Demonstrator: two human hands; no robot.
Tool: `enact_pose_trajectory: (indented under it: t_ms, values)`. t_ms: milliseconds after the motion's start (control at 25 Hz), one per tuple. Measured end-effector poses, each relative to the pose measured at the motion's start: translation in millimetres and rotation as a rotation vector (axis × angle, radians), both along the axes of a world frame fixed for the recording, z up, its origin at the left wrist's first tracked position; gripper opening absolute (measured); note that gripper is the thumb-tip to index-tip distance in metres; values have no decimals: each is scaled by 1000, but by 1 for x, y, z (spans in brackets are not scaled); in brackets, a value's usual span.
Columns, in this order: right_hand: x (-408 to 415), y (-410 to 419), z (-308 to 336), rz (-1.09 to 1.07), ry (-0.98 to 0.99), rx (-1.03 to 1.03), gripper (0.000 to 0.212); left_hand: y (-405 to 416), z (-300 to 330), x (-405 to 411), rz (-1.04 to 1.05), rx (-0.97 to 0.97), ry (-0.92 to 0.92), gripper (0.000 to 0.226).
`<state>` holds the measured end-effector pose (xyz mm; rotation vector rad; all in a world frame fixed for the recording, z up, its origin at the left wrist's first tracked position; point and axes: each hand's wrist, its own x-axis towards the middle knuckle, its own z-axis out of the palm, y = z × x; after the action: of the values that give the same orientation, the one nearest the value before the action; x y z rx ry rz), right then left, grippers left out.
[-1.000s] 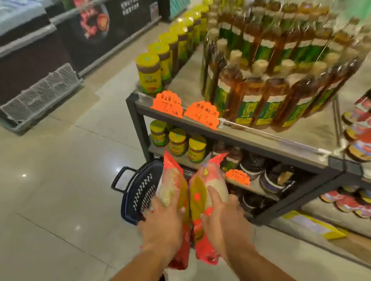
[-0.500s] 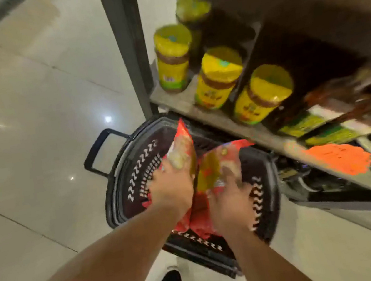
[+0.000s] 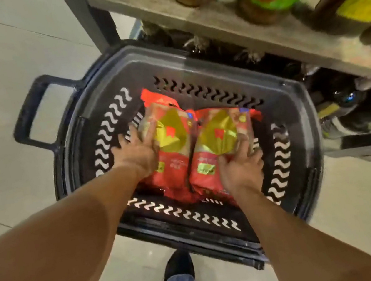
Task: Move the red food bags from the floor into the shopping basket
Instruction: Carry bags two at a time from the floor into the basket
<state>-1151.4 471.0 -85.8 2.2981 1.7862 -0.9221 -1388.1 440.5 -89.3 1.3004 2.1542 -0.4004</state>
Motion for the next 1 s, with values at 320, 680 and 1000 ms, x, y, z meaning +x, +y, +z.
enact_pose_trajectory:
  t_ms: [320,680,1000]
  values:
    - [48,-15,118,510,-35,191,70,-18,125,118,-456,305,51,58]
    - [275,-47,452,452,-198,241,80,-44,437,337,-593,439,133,63]
    - [553,-150,689,101,-275,441,74,-74,677,601,-755,702,82,63]
